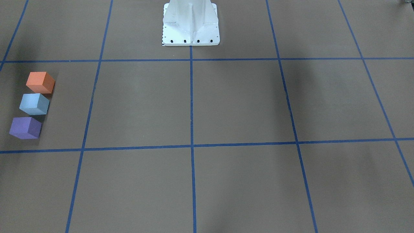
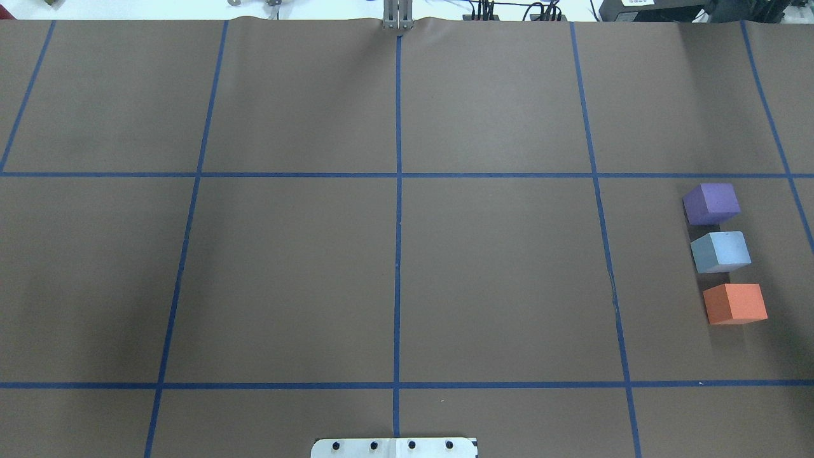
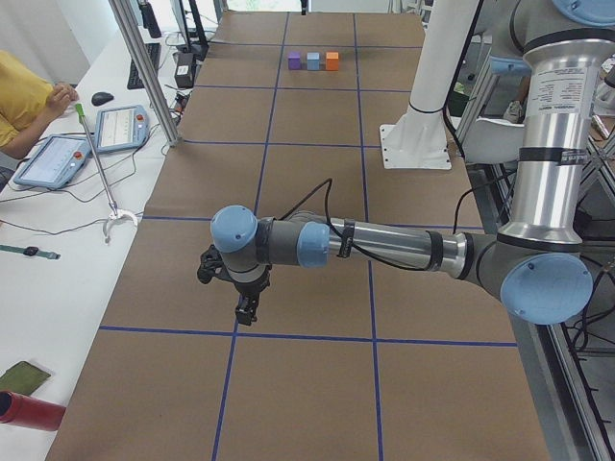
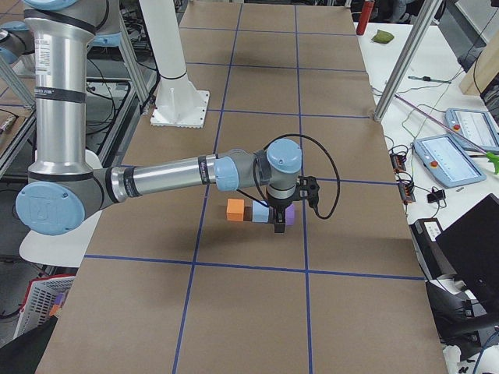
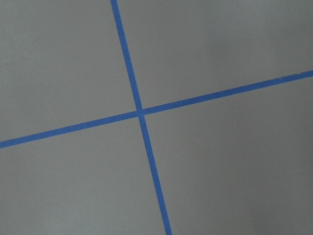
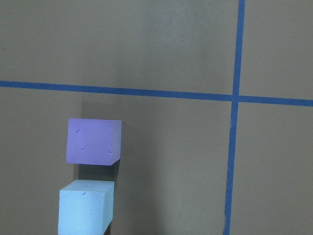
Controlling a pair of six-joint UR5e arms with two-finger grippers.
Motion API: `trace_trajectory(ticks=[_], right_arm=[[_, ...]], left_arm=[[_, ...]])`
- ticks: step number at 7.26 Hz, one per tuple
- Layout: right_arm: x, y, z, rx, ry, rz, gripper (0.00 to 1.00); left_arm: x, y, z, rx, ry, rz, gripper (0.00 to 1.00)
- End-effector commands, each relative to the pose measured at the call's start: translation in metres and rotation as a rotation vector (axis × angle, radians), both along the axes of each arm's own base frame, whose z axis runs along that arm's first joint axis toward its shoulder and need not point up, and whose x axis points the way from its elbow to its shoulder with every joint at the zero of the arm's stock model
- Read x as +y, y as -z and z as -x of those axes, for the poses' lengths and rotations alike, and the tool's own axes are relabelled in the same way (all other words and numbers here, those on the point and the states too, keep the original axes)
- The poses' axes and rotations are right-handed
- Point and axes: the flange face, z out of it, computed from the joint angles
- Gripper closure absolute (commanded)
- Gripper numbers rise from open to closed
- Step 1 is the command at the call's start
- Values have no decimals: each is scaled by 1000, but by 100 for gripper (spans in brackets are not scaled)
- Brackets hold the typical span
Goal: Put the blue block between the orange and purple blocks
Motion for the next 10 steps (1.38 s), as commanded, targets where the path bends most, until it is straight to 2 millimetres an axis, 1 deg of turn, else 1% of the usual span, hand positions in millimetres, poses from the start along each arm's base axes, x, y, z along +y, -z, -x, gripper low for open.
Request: trace_trajectory(ticks=[1,3,4,5,6,7,9,10], right_arm=[[2,-3,3,-5,9,3,0],[2,-3,4,7,15,-3,0],[1,-1,8,4,23,-34,0],[3,-4,8,4,22,-26,0],[2,-2,8,2,24,-30,0],[4,-5,8,4,38,-40,0],[2,-13,7,10,96,-85,0],[3,-13,7,11,96,-85,0]], left_arm=[[8,4,1,-9,2,-8,0],[11,5,0,-8,-3,-13,0],[12,3,0,-11,-2,-9,0],[12,-1,0,-10,-1,1,0],[12,-1,-1,-11,-3,0,0],[12,-2,-1,-10,-3,3,0],[9,5,-1,-11,-3,-12,0],[7,9,0,-10,-3,-21,0]])
